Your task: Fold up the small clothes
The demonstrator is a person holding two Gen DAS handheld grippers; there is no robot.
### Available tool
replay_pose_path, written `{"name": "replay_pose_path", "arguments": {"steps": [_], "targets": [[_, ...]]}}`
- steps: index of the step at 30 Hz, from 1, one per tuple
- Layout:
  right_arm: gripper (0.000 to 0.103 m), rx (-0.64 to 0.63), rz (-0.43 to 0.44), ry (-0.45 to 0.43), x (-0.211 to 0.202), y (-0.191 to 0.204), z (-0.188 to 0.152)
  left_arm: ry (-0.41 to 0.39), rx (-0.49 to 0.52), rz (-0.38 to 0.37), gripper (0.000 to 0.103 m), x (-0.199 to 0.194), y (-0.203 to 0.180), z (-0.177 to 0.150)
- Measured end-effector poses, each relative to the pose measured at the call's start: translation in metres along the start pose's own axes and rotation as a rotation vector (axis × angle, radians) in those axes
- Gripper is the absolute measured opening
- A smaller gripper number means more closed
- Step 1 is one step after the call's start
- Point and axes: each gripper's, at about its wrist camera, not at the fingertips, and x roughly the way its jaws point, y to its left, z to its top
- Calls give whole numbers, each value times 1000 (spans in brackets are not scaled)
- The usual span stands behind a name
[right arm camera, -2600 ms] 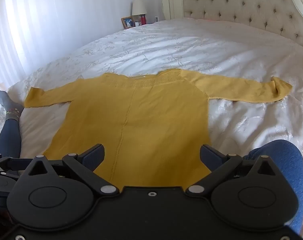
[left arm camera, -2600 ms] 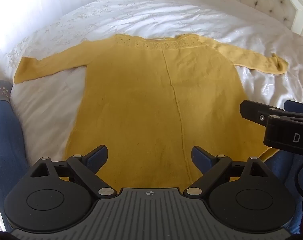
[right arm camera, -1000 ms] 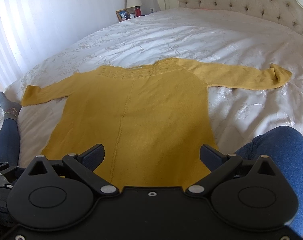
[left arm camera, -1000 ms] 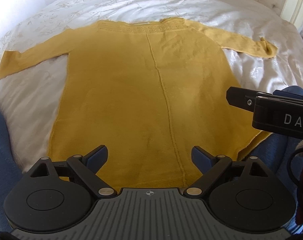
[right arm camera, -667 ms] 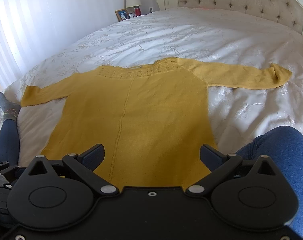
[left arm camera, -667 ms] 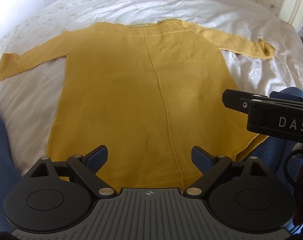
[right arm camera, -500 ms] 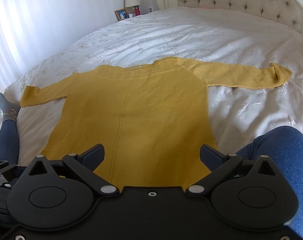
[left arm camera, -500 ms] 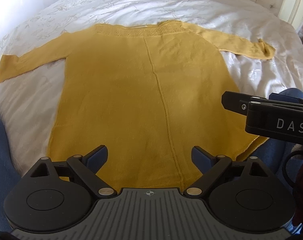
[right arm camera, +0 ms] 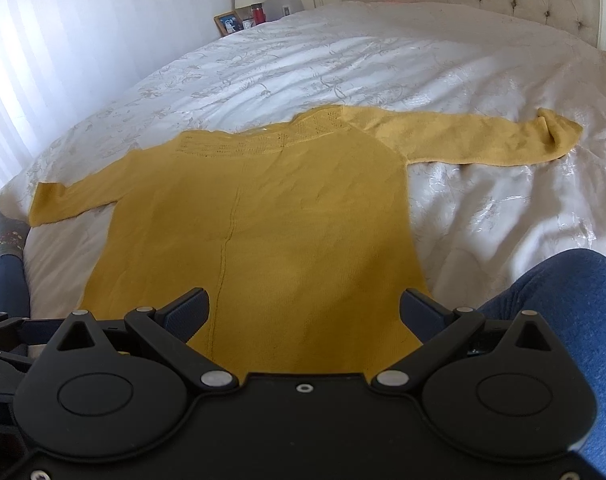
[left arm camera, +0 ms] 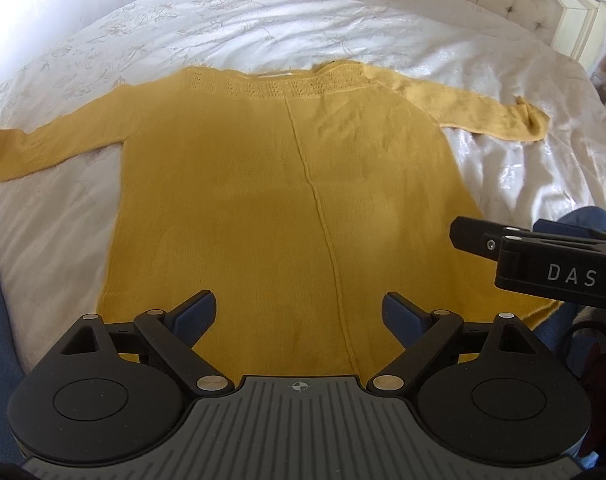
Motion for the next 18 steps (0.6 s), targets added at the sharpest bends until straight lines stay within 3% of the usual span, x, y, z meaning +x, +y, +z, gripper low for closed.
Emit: {"name": "replay_pose_path", "arguments": {"steps": [10,18], "targets": [[101,34,-47,6,24,-26,21,-58,33,3,90,21,4,29],[99,147,-45,1,45,-78,61,-137,101,69,78,45,2,65]]}}
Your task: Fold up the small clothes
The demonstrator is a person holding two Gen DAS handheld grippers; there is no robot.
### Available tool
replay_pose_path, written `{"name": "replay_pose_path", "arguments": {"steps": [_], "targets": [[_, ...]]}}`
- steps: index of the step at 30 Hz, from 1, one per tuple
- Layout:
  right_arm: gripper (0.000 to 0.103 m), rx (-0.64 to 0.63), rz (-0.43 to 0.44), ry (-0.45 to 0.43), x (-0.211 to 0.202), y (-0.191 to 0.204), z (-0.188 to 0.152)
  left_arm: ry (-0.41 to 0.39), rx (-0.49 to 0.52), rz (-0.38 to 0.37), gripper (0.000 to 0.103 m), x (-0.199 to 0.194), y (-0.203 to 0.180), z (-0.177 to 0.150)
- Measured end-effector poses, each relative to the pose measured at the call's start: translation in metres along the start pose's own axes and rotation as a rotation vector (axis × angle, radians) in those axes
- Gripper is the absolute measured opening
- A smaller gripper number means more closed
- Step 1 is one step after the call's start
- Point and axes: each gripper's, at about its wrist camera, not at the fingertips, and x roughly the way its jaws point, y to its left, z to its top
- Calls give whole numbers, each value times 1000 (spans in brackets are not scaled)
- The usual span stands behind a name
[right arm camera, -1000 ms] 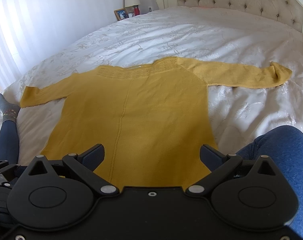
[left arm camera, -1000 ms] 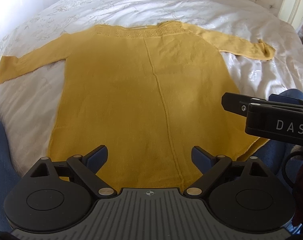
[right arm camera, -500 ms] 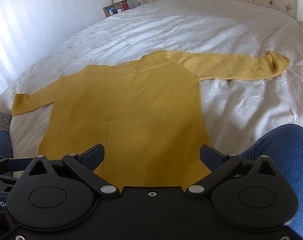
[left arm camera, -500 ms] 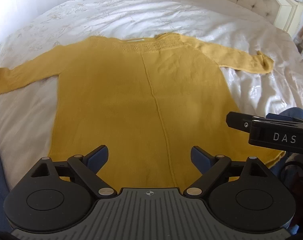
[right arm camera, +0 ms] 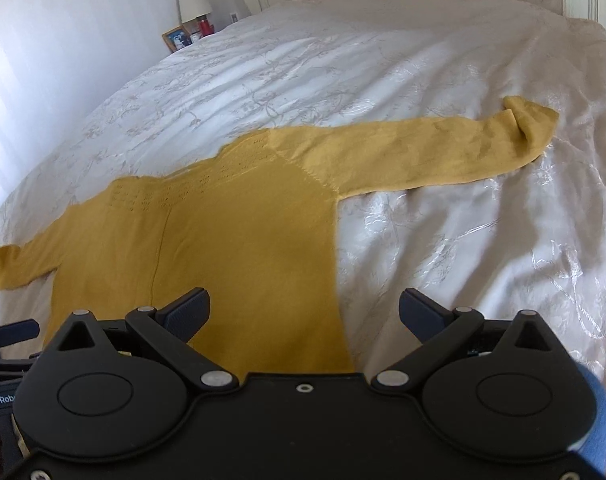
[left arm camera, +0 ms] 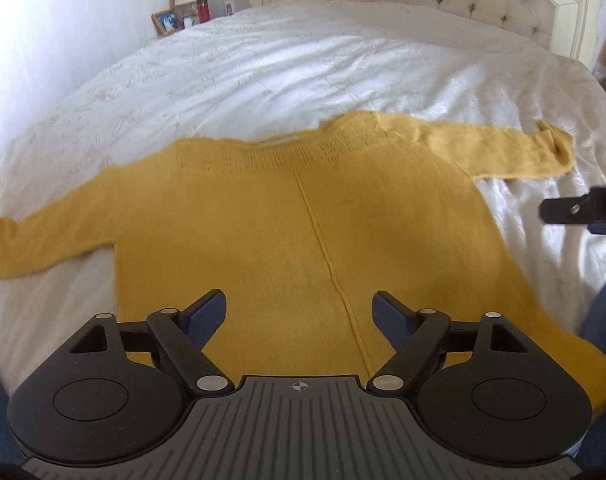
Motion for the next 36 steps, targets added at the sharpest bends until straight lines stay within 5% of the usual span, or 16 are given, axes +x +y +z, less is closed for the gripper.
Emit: {"name": "replay_pose_path", "arguments": {"steps": [11,16,19,26,34,36], "targets": [[82,56,-235,-89,35,-102,100,-66,-90,-90,66,42,6,28],[57,134,-315,-91,63,-166,129,-60,-84,-46,66,60,4,33],[56,146,-377,-121,77,-196,142,-43,-54,-22,66,76,0,35],[57,289,-366,-130,120,-261,169,78,-2,-15,67,117,-10,20],[60,484,-302,-98,161,-298,165,65,66,15,68,119,-19,11],[46,493,-293,-108,160,-300,164,78,55,3,68,121,-16,15]]}}
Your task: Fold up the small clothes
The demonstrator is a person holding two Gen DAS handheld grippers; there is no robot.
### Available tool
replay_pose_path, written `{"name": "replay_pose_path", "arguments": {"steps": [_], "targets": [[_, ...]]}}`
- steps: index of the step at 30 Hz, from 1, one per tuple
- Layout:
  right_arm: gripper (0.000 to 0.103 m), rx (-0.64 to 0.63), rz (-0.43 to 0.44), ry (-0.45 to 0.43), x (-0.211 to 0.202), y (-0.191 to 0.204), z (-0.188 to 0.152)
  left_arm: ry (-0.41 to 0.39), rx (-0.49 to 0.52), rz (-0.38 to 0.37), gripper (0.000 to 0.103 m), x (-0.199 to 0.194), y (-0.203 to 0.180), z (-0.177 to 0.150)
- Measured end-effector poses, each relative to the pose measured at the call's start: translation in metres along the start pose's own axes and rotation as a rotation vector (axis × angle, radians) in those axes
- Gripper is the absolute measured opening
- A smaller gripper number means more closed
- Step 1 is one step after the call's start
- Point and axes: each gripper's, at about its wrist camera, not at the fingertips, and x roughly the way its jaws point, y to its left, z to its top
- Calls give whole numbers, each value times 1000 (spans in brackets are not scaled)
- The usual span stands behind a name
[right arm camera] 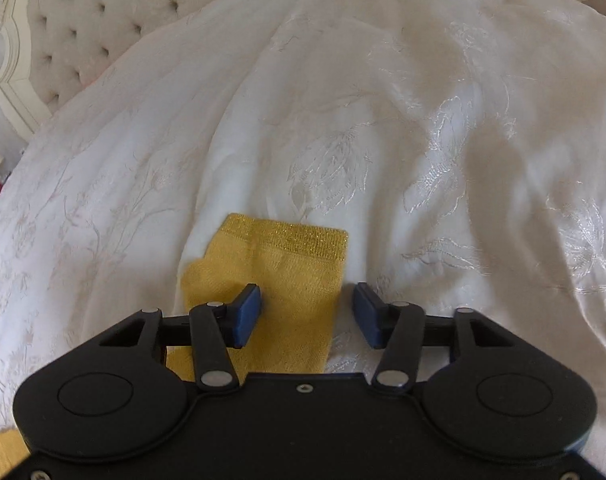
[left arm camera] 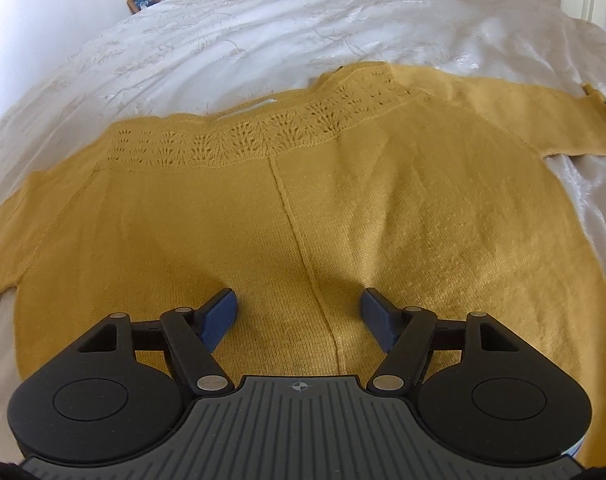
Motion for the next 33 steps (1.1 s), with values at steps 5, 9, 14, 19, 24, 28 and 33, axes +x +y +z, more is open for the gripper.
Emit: {"name": "replay_pose_path", "arguments": {"steps": [5,9,14,19,24,28,33], "targets": [[15,-47,16,-24,-26,9,6,1,-18,-21,67,-1,3,3],[15,-84,56,-67,-68,29,16,-16,-56,-52,67,-10,10,6],[14,-176,137,-121,-130,80,17,-55,-86,-68,67,-27,23,4],[12,-300,296,-174,-180,158,-2,-97,-101,-53,67,-43,42,-5],[14,-417,442,-134,-204,228,-45,-107,-128,-37,67,-55,66,-15],[21,-514,438,-101,-189,254,-92,-114,-124,-10,68,-62,76,-23],[56,-652,285,-88,-151,254,-140,-87,-153,-8,68,-55,83,-29]]}}
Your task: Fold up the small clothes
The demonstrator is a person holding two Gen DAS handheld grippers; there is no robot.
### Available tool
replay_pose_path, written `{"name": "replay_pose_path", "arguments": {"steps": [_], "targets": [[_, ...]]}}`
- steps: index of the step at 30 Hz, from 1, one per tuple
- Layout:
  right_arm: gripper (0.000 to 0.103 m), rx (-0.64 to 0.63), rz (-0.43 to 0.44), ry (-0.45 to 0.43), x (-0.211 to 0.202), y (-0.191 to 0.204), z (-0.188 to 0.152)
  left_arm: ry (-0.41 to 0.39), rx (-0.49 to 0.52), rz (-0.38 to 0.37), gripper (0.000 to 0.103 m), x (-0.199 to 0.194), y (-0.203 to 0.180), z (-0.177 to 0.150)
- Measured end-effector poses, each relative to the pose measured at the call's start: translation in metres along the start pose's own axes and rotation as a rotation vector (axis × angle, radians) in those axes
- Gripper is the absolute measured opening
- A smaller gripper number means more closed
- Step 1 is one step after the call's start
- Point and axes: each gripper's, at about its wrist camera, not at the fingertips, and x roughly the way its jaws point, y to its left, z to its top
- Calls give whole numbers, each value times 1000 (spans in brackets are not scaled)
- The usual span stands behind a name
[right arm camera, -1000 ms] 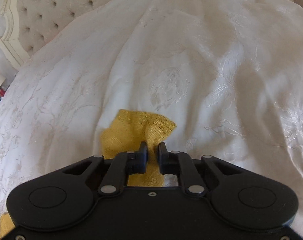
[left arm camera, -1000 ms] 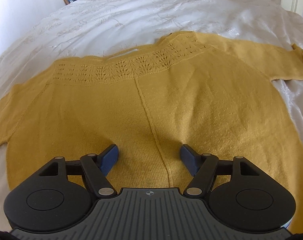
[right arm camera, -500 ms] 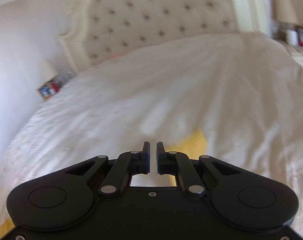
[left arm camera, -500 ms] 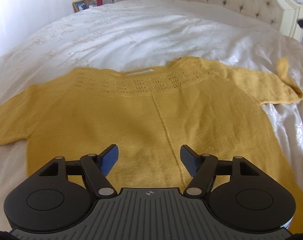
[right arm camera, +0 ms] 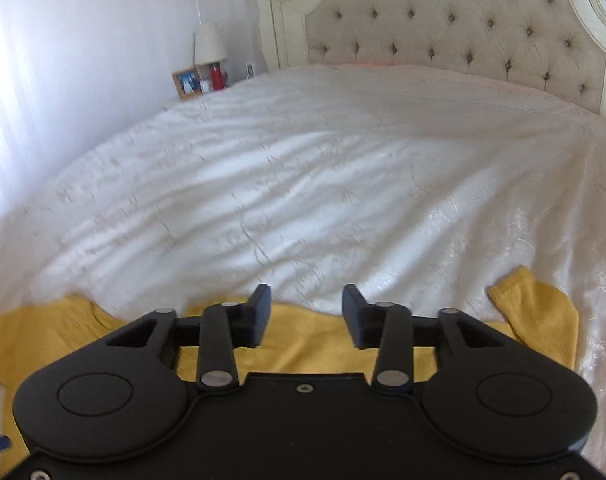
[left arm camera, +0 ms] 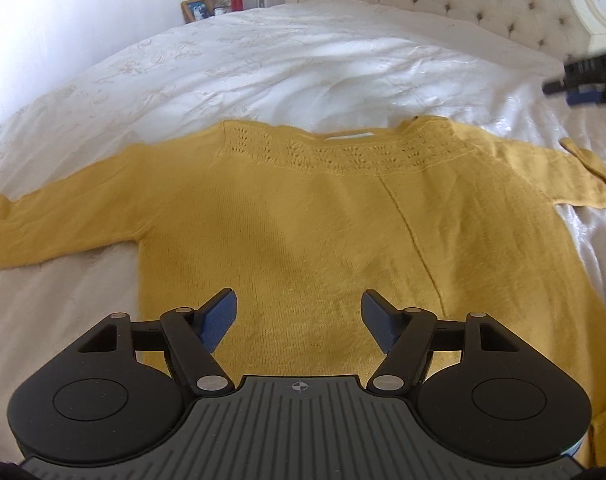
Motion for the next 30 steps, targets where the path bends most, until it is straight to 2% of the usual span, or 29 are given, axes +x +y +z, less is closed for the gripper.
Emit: {"name": "replay_pose_path", "arguments": {"steps": [3,5,7,10,17,21,27,28,29,30], "targets": [[58,-52,-78,34,6,-6,-29,8,-13,-7,68,9,-2,1],[72,-63,-130,39,9,-21,-41,12,-9,-5,68,16,-6,2],[77,-56,-189,11,10,-37,-48,20,-1,-4,68,25,-11,2],[90,-60,-253,-24,16,-61,-49,44,8,0,68,39,-20,1],[88,-25,-326,-10,54,-107,-44,43,49,24,83,52,-29,-6],[86,-29,-353,20,83,-117,-43,43,56,14,85,54,-29,-7],[72,-54,-425,90,118,-133,-48,52,52,7,90,56,-30,-5],[64,-50,-423,92,120,-137,-49,53,52,6,91,57,-30,-5],[45,-37,-406,89,119,-142,-50,54,52,6,91,57,-30,-4],[32,-11,-381,91,117,-148,-50,54,53,6,91,57,-30,-4]]}}
